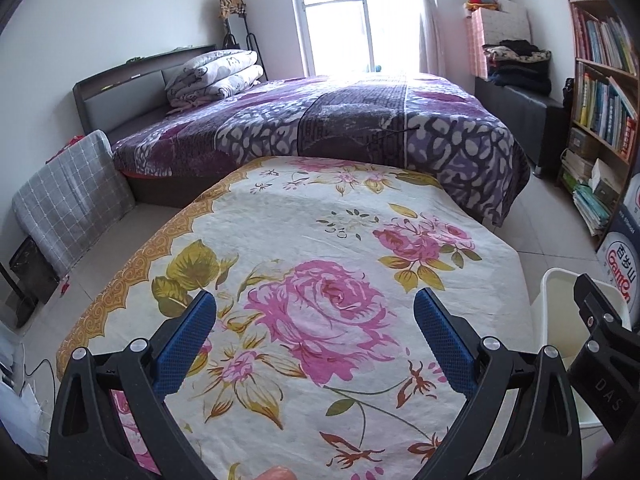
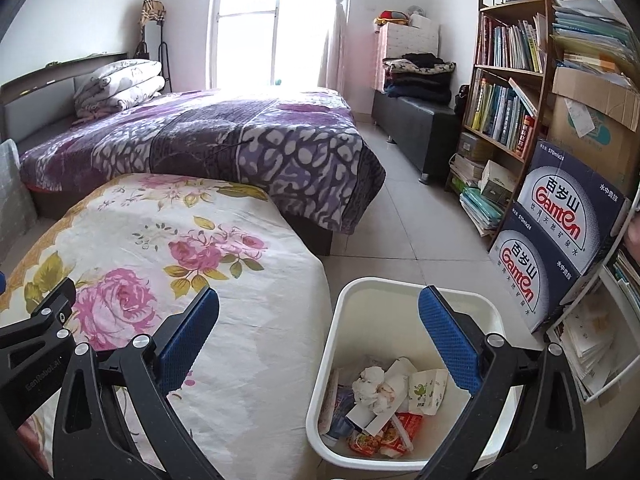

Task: Collect trash

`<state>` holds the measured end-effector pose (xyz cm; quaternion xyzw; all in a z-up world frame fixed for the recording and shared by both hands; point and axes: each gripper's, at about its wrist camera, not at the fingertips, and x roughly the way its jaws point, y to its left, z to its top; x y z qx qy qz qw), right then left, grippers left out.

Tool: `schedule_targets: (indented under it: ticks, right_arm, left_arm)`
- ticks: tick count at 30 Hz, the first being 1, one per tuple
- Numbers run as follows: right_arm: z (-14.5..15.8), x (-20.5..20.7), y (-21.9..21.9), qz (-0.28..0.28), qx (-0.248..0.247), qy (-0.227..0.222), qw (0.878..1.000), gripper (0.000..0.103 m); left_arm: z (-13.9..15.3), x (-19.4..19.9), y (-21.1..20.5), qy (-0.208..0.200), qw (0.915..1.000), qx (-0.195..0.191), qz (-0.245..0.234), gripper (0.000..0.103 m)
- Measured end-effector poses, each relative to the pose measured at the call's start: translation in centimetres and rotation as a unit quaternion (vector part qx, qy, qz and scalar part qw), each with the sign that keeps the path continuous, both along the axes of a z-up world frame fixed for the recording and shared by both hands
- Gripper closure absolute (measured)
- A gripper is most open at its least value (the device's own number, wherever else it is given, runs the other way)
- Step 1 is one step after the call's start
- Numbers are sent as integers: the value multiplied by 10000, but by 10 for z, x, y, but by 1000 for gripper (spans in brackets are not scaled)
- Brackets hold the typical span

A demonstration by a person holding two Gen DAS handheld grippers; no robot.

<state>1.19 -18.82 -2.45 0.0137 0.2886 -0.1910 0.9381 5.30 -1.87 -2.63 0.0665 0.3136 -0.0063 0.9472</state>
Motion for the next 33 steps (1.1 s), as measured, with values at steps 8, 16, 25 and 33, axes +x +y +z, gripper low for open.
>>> schedule_targets:
  ticks: [8, 16, 25, 33]
  right_arm:
    - [-3, 2, -4, 9, 113, 41, 9999, 7]
    - [-5, 1, -4, 17, 133, 63, 9999, 7]
    - [-7, 2, -4, 16, 141, 88, 9999, 7]
    - [-6, 2, -5, 22, 141, 97, 9999, 7]
  left_arm:
    - [0, -1, -4, -48, 10000, 80, -11, 7]
    - [1, -1, -5, -64, 10000, 73, 10, 7]
    - [2, 0, -6, -74, 10000, 62, 12, 7]
    - [2, 0, -6, -73, 10000, 65, 3, 7]
